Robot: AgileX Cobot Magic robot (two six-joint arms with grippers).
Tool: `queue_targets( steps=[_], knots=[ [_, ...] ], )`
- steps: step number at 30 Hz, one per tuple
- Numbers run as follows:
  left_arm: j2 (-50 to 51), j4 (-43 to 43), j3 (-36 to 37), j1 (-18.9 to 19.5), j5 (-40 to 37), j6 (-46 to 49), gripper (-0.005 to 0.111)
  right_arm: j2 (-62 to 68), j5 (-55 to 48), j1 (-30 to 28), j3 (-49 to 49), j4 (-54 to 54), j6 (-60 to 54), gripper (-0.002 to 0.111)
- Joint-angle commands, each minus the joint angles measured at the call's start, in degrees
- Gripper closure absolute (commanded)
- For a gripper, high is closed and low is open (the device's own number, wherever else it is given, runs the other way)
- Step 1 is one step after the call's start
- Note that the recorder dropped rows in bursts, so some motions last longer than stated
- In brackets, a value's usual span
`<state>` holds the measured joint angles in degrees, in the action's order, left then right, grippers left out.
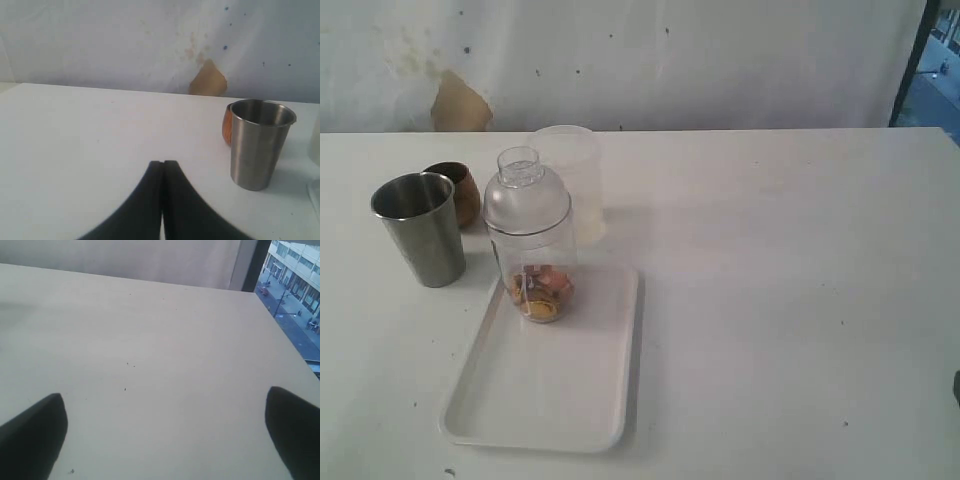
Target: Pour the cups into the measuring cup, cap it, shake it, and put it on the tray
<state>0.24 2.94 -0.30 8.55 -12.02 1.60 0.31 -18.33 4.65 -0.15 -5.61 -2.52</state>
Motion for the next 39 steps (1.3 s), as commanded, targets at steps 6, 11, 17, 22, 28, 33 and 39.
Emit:
queue_targets(
  steps=[6, 11, 17, 22, 28, 33, 39],
  knots=[
    [-0.24, -0.01, 0.30, 0.03, 0.48, -0.10, 0.107, -0.31, -0.03, -0.19, 0.15, -1.81, 1.20, 0.008],
    [-0.24, -0.01, 0.30, 0.03, 0.48, -0.10, 0.107, -0.31, -1.54, -0.19, 0.15, -1.81, 1.49, 0.026],
    [-0.24, -0.01, 0.30, 0.03, 0.48, -0.10, 0.107, -0.31, -1.96, -0.19, 0.15, -1.81, 5.81, 0.093],
    [-0.24, -0.01, 0.30, 0.03, 0.48, -0.10, 0.107, -0.31, -1.96, -0.19, 0.15, -1.83, 6.10, 0.108],
    [-0.24, -0.01, 0.30, 0.03, 0.48, -0.10, 0.107, -0.31, -1.96, -0.19, 0.15, -4.11, 5.34, 0.108],
    [-0.24, -0.01, 0.30, 0.03, 0.48, -0.10, 0.107, -0.31, -1.96, -4.14, 0.15, -4.71, 7.43, 0.108],
    [-0.24, -0.01, 0.30, 0.03, 0.48, -0.10, 0.107, -0.31, -1.63, -9.28, 0.15, -4.48, 4.22, 0.108]
  ],
)
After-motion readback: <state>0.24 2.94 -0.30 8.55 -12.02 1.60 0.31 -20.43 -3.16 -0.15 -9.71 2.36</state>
